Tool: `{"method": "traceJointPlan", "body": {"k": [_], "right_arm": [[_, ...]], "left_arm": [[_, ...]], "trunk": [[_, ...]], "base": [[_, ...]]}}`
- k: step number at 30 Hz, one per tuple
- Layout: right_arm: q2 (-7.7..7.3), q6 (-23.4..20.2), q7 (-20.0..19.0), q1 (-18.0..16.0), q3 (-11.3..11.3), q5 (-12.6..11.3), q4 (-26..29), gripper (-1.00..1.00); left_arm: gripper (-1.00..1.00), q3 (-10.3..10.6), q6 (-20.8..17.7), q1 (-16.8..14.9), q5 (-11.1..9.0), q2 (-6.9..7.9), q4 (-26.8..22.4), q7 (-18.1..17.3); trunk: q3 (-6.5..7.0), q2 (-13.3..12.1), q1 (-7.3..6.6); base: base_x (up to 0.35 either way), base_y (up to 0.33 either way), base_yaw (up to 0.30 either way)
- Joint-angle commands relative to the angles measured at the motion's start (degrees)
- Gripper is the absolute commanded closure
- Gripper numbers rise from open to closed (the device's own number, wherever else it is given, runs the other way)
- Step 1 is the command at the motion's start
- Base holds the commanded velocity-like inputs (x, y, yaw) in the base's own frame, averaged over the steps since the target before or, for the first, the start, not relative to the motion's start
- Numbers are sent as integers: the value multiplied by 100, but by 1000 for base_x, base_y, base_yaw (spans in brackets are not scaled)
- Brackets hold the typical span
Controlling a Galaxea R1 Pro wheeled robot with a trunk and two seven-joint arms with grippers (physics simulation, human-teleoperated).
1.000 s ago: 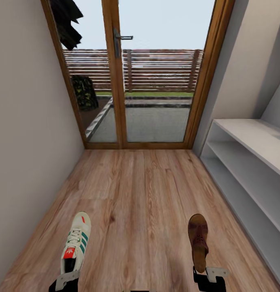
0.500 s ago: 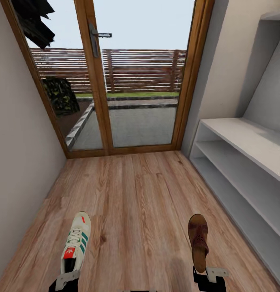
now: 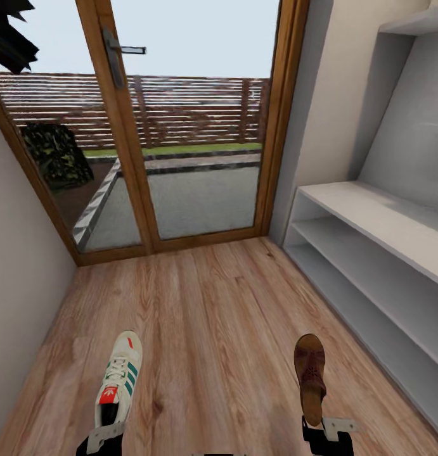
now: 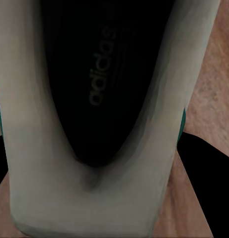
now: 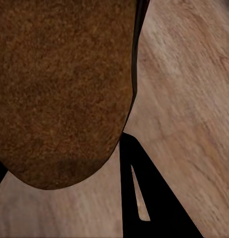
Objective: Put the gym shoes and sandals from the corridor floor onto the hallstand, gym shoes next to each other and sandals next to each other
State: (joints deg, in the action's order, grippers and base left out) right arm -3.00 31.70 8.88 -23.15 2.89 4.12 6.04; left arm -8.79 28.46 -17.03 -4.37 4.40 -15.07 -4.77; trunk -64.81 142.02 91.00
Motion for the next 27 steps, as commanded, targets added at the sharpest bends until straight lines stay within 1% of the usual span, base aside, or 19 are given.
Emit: {"method": "traceJointPlan", "body": {"k": [1, 16, 27], "right_arm": [[1, 18, 17, -5, 27, 36, -7, 100], [1, 17, 18, -5, 27, 36, -7, 100], [1, 16, 19, -5, 27, 36, -7, 100]], "left_arm": [[100, -17, 11, -2, -46, 0, 4, -50], [100, -17, 11, -2, -46, 0, 4, -51], [100, -17, 11, -2, -46, 0, 4, -50]], "trunk": [[-4, 2, 1], [-4, 2, 1], [-4, 2, 1]], "base": [[233, 258, -263], [239, 252, -263], [317, 101, -263]]}}
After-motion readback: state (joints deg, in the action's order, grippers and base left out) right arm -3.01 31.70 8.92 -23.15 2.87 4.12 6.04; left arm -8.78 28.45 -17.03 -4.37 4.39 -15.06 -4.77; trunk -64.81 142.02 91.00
